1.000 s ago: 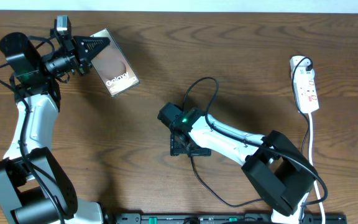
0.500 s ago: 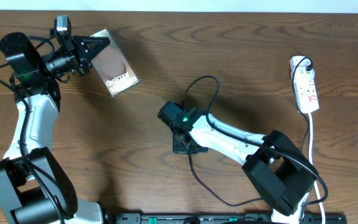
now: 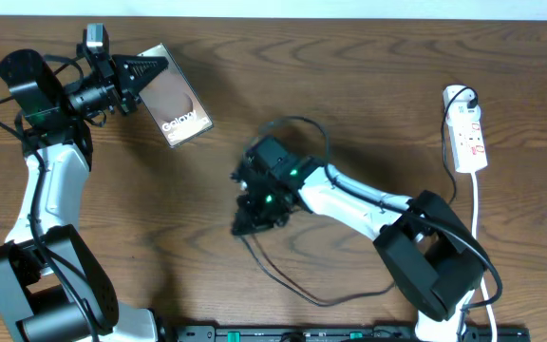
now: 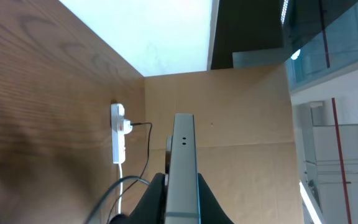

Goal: Plug charger to phone and switch on socket

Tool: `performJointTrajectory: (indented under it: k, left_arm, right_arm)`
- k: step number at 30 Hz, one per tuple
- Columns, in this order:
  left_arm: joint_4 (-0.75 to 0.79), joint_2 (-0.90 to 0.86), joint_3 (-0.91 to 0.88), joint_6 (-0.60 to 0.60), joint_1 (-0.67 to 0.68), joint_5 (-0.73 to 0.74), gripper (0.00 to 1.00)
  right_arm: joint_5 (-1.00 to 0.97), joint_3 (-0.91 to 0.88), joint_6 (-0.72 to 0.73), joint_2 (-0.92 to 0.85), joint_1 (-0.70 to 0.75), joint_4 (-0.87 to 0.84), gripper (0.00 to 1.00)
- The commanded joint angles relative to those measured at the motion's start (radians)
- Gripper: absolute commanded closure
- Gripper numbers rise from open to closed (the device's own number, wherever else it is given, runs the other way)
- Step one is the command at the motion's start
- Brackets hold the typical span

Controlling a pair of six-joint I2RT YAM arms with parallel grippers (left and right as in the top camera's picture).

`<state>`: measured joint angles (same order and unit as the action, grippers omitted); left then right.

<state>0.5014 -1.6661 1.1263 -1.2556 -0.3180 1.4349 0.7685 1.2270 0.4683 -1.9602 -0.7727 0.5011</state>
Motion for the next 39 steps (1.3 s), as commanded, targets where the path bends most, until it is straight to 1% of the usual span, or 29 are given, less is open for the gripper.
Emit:
performJointTrajectory:
  k: [1,4,7,9,12,15,20,25,30,33,34,39]
  left_arm:
    - [0.010,0.022,0.025,0.021,0.000,0.027,0.93]
    - [0.035,0.022,0.025,0.059,0.000,0.077,0.93]
    - [0.095,0.022,0.025,0.058,0.000,0.122,0.92]
    - [0.121,0.022,0.025,0.054,0.000,0.127,0.93]
    - [0.121,0.022,0.025,0.055,0.000,0.121,0.93]
    - [0.122,0.022,0.025,0.055,0.000,0.105,0.92]
    - [0.139,0.022,0.025,0.055,0.000,0.079,0.93]
    - [0.144,0.022,0.025,0.055,0.002,0.075,0.92]
    - [0.145,0.022,0.025,0.056,0.020,0.053,0.93]
    - [0.145,0.022,0.025,0.059,0.038,0.020,0.93]
    - [0.145,0.022,0.025,0.059,0.049,-0.012,0.93]
    - [0.145,0.022,0.025,0.083,0.078,-0.097,0.93]
  right_arm:
    - [0.376,0.000,-0.200,-0.009,0.042,-0.079,0.99]
    - [0.426,0.000,-0.200,-0.009,0.076,-0.154,0.99]
    - [0.512,0.000,-0.198,-0.009,0.116,-0.244,0.99]
    - [0.533,0.000,-0.161,-0.009,0.152,-0.330,0.99]
    - [0.549,0.000,-0.108,-0.009,0.185,-0.419,0.99]
    - [0.587,0.000,-0.034,-0.009,0.211,-0.517,0.99]
    - [0.661,0.000,0.096,-0.009,0.231,-0.729,0.99]
    - [0.667,0.000,0.244,-0.009,0.230,-0.939,0.99]
    - [0.657,0.000,0.374,-0.009,0.230,-1.092,0.99]
    - [0.649,0.000,0.416,-0.009,0.229,-1.136,0.99]
    - [0.645,0.000,0.430,-0.009,0.229,-1.142,0.99]
    - [0.644,0.000,0.449,-0.009,0.229,-1.142,0.99]
